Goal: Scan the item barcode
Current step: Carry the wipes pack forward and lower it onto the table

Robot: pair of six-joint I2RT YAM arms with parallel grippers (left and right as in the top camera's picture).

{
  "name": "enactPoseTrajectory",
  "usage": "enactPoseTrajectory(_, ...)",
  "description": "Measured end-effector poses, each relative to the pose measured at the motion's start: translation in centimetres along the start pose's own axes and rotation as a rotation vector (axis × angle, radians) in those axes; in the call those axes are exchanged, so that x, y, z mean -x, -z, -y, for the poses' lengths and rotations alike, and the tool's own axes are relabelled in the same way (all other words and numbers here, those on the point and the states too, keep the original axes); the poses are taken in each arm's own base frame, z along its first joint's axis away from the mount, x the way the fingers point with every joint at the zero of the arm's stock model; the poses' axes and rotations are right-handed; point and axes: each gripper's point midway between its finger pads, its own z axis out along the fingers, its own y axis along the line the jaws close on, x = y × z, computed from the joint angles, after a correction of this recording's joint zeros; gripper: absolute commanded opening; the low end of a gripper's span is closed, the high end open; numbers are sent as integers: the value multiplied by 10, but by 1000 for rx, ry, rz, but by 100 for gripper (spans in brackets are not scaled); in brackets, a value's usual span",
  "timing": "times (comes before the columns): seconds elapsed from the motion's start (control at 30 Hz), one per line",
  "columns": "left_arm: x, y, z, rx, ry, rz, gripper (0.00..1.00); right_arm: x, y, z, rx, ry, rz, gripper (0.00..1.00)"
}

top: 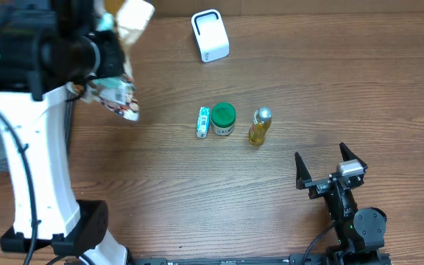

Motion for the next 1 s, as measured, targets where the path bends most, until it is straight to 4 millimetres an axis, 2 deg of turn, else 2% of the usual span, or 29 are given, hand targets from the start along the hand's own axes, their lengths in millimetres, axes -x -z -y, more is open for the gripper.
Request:
enactPoseTrajectory(0.1,-14,-23,-1,49,22,-77,13,0,0,0,0,0,0,100)
enactPoseTrajectory(0.37,-50,-89,-21,193,114,-245,12,0,0,0,0,0,0,100)
enactPoseTrajectory(0.6,-87,-165,-31,238,115,-331,14,0,0,0,0,0,0,100)
enactPoseTrajectory(0.8,-121,-220,-41,250,114,-355,16,0,0,0,0,0,-1,100)
enactPoseTrajectory(1.0,-158,-254,-62,303,127,-371,18,0,0,0,0,0,0,100)
